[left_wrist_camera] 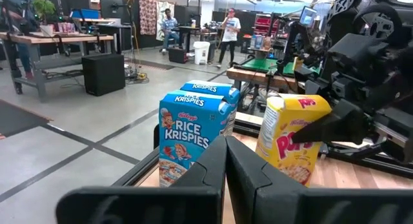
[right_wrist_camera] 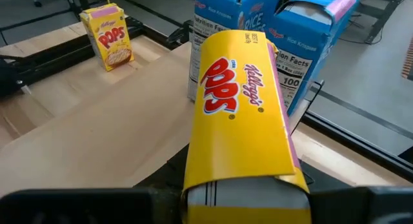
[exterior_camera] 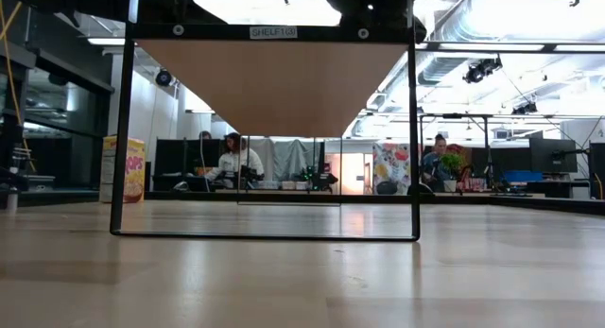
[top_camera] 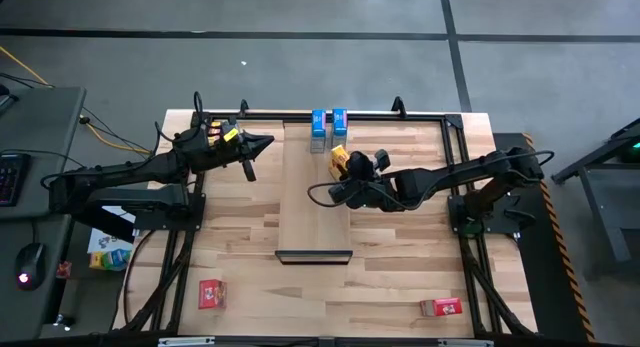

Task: Stack cereal on shelf
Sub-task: Put the right yellow cereal box on the shelf

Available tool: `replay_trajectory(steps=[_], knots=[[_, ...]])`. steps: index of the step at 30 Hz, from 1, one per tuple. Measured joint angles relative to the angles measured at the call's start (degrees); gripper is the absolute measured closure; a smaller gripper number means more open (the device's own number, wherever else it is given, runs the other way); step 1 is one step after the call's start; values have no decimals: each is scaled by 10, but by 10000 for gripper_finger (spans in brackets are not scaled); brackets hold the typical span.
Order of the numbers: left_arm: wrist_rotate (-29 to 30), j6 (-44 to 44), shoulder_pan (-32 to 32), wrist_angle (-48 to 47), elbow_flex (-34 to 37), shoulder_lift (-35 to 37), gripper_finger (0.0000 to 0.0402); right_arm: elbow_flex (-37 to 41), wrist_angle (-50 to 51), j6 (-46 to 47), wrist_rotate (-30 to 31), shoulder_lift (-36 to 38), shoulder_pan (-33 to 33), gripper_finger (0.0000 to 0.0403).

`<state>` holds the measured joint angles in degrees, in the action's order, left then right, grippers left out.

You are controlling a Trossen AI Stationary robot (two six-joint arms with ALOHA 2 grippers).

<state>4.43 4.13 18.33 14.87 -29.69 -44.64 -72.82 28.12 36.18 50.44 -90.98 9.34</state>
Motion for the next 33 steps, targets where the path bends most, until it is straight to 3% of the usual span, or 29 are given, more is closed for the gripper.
replay_trajectory(steps=[33], knots=[[0, 2, 0, 0, 0, 0, 402, 0, -10, -2, -5, 0, 0, 292]])
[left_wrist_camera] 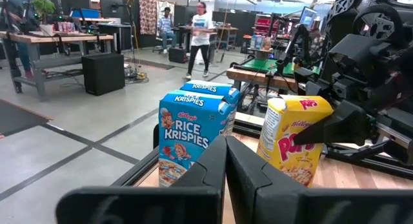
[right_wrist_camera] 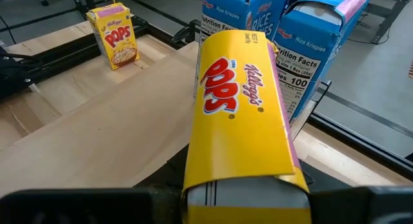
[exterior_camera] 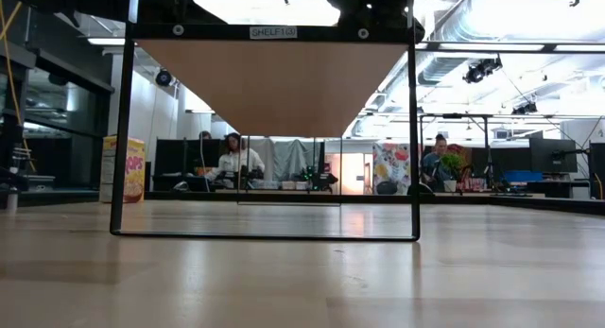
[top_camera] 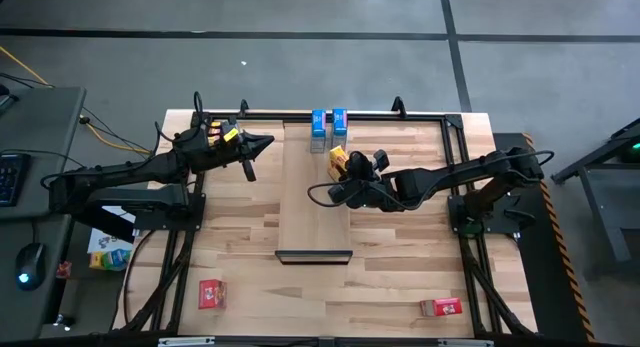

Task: Stack cereal on shelf
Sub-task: Put the right yellow cereal box on the shelf

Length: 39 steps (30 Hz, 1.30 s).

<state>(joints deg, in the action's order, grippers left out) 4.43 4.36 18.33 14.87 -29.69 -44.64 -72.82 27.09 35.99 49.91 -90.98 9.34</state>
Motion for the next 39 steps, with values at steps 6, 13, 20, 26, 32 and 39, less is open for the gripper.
replay_trajectory(steps=[6, 13, 20, 26, 32, 39], knots=[[0, 0, 0, 0, 0, 0, 401, 0, 0, 0, 6, 0, 0, 292], [0, 0, 0, 0, 0, 0, 401, 1, -8, -1, 6, -1, -1, 292], [0, 0, 0, 0, 0, 0, 401, 1, -12, -5, 7, -1, -7, 292], [0, 0, 0, 0, 0, 0, 402, 1, -18, -19, 9, -1, -7, 291], [0, 0, 0, 0, 0, 0, 402, 1, -30, -39, 9, -1, -7, 238], [0, 0, 0, 0, 0, 0, 401, 1, -31, -32, -2, -1, -7, 166]])
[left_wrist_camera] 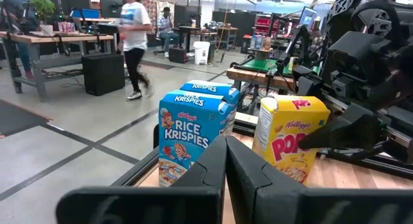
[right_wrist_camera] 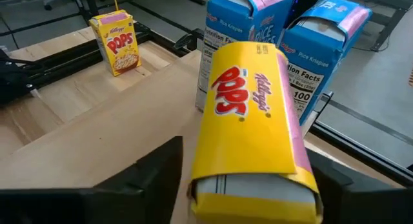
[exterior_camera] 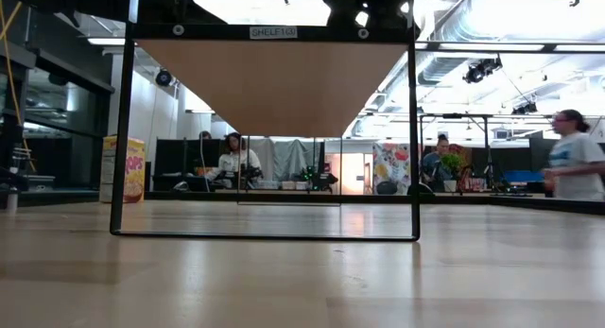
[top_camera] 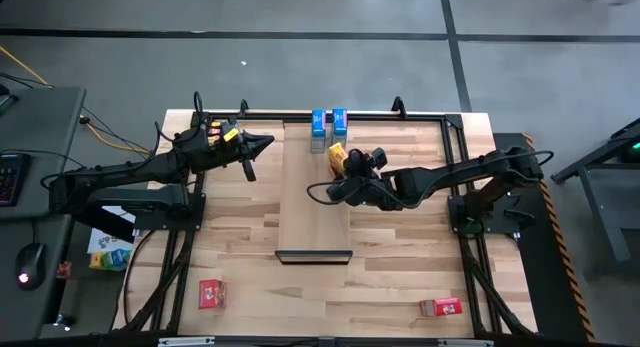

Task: Stack cereal on shelf
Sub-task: Put the right yellow cereal box on the shelf

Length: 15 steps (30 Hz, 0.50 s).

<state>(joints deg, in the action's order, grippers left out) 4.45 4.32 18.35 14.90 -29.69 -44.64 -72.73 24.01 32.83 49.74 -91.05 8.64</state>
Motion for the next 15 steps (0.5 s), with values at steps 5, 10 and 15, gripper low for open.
replay_trajectory(steps=[5, 10, 15], knots=[[0, 0, 0, 0, 0, 0, 402, -10, 12, -15, -7, 1, 2, 153], [0, 0, 0, 0, 0, 0, 401, -44, 17, -51, -6, 8, 17, 153], [0, 0, 0, -1, 0, 0, 401, -77, 36, -87, -7, 8, 38, 153]])
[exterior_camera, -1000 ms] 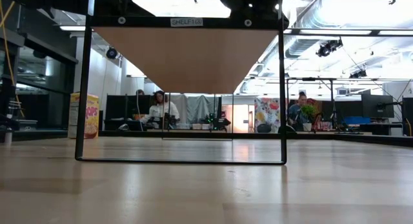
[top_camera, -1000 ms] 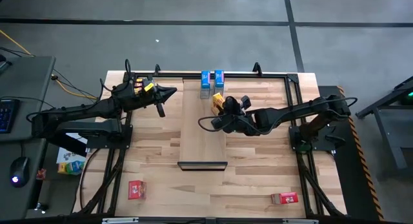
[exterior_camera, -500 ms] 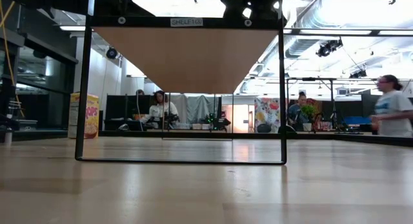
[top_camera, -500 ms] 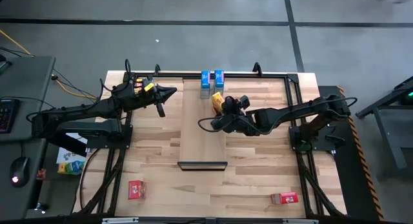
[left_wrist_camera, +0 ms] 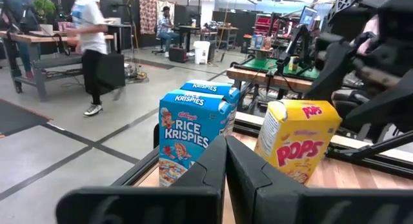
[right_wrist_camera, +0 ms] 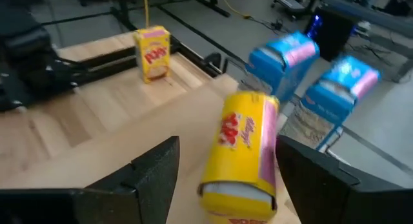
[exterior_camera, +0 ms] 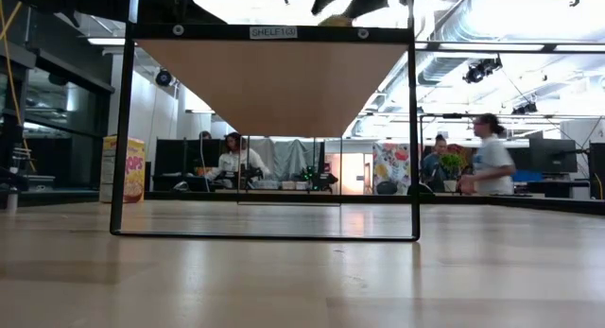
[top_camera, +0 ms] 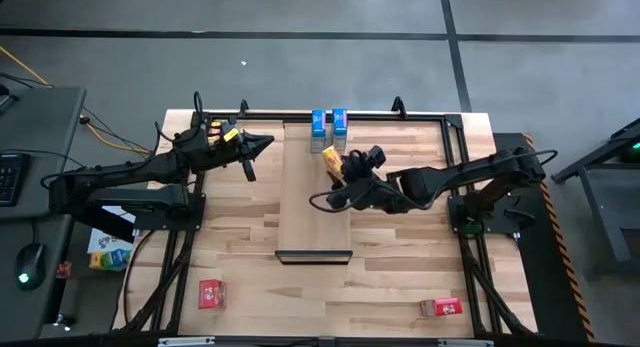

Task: Stack cereal on shelf
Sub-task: Put the right yellow cereal box on the shelf

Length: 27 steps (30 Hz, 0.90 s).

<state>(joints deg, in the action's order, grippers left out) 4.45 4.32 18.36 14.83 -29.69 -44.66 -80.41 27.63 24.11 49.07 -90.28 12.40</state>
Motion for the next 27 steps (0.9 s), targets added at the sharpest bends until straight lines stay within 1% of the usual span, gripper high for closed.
replay_trajectory(steps=[6, 9, 13, 15, 21, 24, 27], knots=[[0, 0, 0, 0, 0, 0, 402, -31, 15, -47, 8, 0, 21, 153], [0, 0, 0, 0, 0, 0, 402, -38, 35, -51, 9, 0, 23, 153], [0, -4, 0, -1, 0, 0, 402, -42, 78, -62, 40, 5, 24, 153], [0, -5, 0, -1, 0, 0, 402, -42, 99, -56, 45, 17, 24, 153], [0, -5, 0, -3, 0, 0, 401, -42, 182, 2, 71, 75, 46, 153], [0, -5, 0, -2, 0, 0, 401, -43, 257, 63, 86, 92, 59, 160], [0, -5, 0, -2, 0, 0, 401, -39, 347, 149, 94, 93, 66, 182]])
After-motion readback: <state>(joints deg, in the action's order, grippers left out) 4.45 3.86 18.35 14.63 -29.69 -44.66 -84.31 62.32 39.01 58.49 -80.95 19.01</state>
